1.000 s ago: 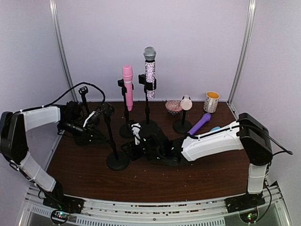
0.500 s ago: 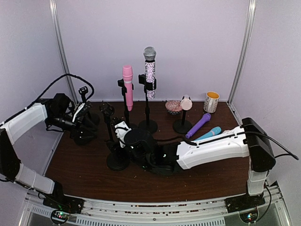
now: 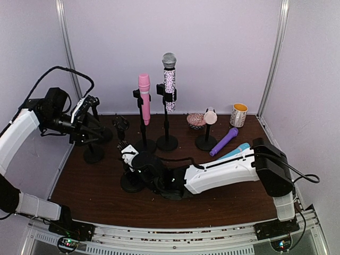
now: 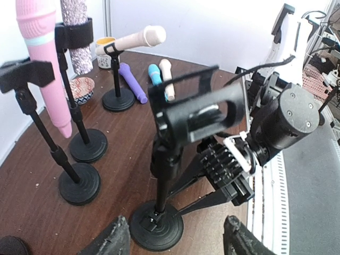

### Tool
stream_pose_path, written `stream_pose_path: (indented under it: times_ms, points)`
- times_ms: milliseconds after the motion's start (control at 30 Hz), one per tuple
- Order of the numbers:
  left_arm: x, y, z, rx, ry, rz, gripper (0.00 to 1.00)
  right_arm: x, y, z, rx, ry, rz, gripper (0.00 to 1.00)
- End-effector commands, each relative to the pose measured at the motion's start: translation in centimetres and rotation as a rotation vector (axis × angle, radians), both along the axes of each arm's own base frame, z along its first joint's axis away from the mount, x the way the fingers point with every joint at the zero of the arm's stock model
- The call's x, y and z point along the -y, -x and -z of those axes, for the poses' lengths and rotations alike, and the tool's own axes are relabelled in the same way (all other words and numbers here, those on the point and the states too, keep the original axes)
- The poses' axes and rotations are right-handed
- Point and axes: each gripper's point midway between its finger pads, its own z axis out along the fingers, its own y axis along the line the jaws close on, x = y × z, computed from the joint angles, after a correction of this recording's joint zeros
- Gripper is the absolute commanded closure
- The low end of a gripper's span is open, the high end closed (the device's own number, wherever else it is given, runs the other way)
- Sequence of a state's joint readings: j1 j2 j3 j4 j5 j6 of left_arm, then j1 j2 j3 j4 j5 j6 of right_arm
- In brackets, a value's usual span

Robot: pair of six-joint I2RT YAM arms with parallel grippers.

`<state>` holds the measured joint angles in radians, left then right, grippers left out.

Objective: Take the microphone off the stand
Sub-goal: Adjust the microphone stand at the center of the board.

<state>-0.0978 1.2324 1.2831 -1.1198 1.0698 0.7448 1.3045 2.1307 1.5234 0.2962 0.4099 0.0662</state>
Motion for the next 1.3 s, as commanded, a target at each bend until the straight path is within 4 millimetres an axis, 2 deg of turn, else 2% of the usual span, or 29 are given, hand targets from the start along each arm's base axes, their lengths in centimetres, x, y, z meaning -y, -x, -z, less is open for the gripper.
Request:
stream_pose_path:
  times_ms: [0,67,200,367,567,733,833,967,1067,1267]
  points:
    - [0.0,-0.7,-3.1,0.061,0.032,-0.016,0.37,-0.2,-1.6,-3.0,0.079,-0.079,0.067,0.74]
    - [0.1,-0.9,-4.3,0.09,0.04,-0.013,0.36,-0.3,-1.6,-3.2,0.097,-0.09,0.063,0.8]
    - [0.0,-1.4,-5.6,0.155,0.029,-0.009,0.34,-0.1,-1.8,-3.6,0.128,-0.092,0.048,1.0]
    - [0.6,-1.1,-6.0,0.237,-0.015,0.054,0.32,-0.1,-1.4,-3.6,0.105,-0.09,-0.099,1.0]
    - [2.9,-1.1,-4.9,0.4,-0.168,0.174,0.33,1.5,-1.4,-3.5,0.09,-0.078,-0.2,0.99]
    - [3.6,-2.7,-6.3,0.544,-0.248,0.199,0.32,2.8,-0.1,-3.8,0.091,-0.061,-0.252,0.79]
    - [3.7,-2.3,-6.6,0.599,-0.289,0.277,0.29,4.2,0.4,-4.2,0.083,-0.075,-0.245,0.76]
    - [4.8,-0.2,-5.0,0.569,-0.35,0.445,0.25,6.0,0.6,-5.0,0.089,-0.091,-0.218,0.76]
    - [5.5,0.4,-4.4,0.49,-0.357,0.514,0.26,7.3,0.6,-5.4,0.095,-0.091,-0.188,0.76]
    - [6.1,-0.5,-4.0,0.435,-0.377,0.544,0.29,9.9,0.4,-5.8,0.119,-0.09,-0.126,0.78]
